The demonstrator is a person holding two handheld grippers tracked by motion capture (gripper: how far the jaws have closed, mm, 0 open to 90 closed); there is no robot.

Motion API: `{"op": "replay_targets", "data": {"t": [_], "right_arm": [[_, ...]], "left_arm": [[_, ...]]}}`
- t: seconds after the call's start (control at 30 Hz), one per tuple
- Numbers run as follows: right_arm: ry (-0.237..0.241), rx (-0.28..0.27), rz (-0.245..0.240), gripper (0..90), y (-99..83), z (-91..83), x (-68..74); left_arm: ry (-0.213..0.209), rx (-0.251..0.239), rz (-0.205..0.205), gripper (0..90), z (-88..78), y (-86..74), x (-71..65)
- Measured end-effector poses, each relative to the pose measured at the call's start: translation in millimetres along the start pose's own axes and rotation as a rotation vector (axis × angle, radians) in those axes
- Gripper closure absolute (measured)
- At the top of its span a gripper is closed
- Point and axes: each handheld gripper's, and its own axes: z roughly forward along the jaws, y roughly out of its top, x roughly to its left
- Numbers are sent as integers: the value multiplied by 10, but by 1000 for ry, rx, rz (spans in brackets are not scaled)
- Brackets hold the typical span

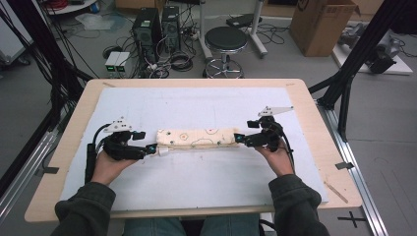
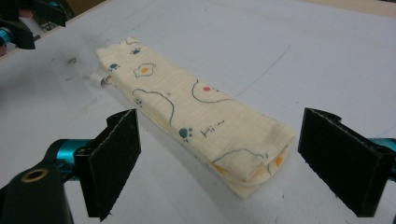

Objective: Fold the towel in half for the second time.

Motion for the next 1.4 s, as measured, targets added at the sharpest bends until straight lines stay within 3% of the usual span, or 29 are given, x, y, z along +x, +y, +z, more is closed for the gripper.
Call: {"op": "replay_targets", "data": {"t": [0.43, 1.1, 1.4], "right_arm": [[-5, 1, 4, 123, -130, -88, 34], [-12, 5, -15, 122, -326, -187, 103], [-14, 8, -28, 122, -429, -233, 131]], "left_arm": [[11, -13, -30, 277, -105, -140, -18], [22, -6, -1, 270, -223, -258, -133], [18, -6, -12, 269, -282, -394, -163]]}}
